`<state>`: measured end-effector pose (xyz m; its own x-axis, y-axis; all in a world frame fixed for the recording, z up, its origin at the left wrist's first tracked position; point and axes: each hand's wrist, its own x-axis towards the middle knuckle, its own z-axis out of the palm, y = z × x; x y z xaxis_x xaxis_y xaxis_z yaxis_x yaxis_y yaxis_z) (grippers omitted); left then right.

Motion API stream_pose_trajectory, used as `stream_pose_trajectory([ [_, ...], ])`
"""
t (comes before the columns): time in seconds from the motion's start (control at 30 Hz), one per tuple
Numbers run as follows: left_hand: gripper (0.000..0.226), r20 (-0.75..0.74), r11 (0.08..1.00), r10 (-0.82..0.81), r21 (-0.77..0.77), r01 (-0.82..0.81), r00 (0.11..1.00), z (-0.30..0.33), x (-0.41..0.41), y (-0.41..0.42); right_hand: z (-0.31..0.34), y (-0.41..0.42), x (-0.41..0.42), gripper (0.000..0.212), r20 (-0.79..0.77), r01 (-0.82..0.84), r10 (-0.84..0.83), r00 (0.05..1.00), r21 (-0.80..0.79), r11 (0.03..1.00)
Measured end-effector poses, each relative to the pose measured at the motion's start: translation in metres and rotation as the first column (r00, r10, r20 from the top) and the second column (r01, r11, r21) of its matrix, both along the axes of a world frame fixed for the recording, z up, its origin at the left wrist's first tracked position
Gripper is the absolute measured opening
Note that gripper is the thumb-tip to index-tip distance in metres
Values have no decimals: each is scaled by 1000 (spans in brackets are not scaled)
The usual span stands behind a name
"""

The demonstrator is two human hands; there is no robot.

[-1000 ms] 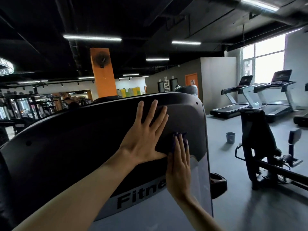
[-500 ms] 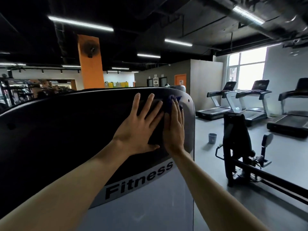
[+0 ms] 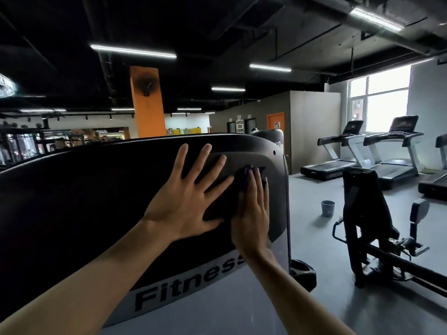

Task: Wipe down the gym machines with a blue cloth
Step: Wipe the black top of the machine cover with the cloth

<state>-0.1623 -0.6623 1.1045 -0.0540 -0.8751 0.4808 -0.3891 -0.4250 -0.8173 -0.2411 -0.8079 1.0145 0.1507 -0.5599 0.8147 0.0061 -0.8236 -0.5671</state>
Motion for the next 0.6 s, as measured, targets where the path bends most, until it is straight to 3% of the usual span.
stream_pose_trajectory([
  [0.1,84,13,999,-12,-43,13,1000,-2,-1,-1,58,-37,1,57,31,-51,50,998,22,998],
  [0.17,78,4,995,12,-103,-12,1000,-3,-6,-8,66,-57,-1,55,14,-71,73,997,-104,992],
  [0.33,72,-70,929,126,-342,-142,990,-10,-36,-60,-26,-81,-21,55,-88,-93,70,994,-299,950],
  [0.4,72,-86,918,151,-358,-171,985,-14,-43,-82,-50,-99,-29,56,-159,-107,49,986,-376,920],
  [0.47,73,-72,934,164,-310,-179,984,-15,-47,-104,-32,-125,-32,58,-208,-156,71,975,-428,890],
  [0.6,78,-68,950,200,-230,-210,977,-11,-50,-134,58,-171,-26,59,-191,-279,236,953,-240,930],
])
